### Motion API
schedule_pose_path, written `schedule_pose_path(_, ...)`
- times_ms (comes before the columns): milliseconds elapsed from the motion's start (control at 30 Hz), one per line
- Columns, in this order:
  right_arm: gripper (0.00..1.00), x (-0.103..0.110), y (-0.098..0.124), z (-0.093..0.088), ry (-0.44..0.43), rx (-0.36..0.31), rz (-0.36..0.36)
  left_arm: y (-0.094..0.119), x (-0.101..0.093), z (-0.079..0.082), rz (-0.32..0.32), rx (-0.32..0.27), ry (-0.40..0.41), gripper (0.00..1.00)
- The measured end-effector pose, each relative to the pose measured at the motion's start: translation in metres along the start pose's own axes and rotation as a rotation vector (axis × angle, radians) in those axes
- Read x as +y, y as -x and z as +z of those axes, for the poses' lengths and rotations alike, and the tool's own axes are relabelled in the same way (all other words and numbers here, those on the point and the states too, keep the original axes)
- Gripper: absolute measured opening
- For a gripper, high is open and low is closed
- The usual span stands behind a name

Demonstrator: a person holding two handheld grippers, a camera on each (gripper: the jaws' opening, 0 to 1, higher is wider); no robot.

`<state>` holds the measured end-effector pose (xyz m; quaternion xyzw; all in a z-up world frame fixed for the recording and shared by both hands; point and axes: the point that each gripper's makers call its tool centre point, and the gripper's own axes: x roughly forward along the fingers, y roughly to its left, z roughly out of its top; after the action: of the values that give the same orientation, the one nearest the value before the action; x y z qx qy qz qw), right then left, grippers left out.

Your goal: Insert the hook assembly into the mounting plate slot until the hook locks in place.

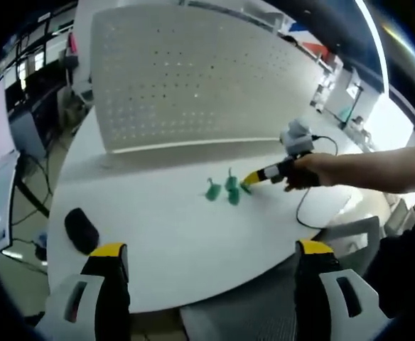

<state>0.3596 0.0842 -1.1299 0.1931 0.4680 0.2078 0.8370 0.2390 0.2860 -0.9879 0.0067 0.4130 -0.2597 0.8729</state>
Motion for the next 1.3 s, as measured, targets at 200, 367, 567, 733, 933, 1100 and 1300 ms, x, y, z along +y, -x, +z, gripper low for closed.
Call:
schedule_pose_path(200, 0.00, 0.001, 0.006, 0.002, 0.005, -0.018, -0.006, 0.000, -0.001, -0.002, 0.001, 0.003, 0.001, 0.99)
schedule_pose_path(367, 0.00, 0.005, 0.012, 0.011, 0.024, -0.047, -0.002, 0.000, -0.002, 0.004, 0.003, -0.004, -0.010, 0.99)
schedule_pose_path(567, 0.00, 0.006, 0.017, 0.020, 0.039, -0.075, -0.002, 0.002, -0.004, 0.016, 0.004, -0.030, -0.025, 0.99)
schedule_pose_path(733, 0.00, 0.006, 0.022, 0.021, 0.047, -0.087, -0.012, 0.001, -0.007, 0.023, -0.002, -0.033, -0.054, 0.99)
schedule_pose_path(933, 0.00, 0.005, 0.030, 0.024, 0.043, -0.102, -0.017, 0.002, -0.011, 0.036, -0.012, -0.069, -0.049, 1.00)
schedule_pose_path(1100, 0.00, 0.009, 0.040, 0.032, 0.065, -0.132, -0.022, 0.002, -0.016, 0.041, -0.028, -0.081, -0.058, 1.00)
schedule_pose_path(1300, 0.00, 0.017, 0.054, 0.047, 0.071, -0.190, -0.018, 0.003, -0.022, 0.044, -0.055, -0.096, -0.043, 1.00)
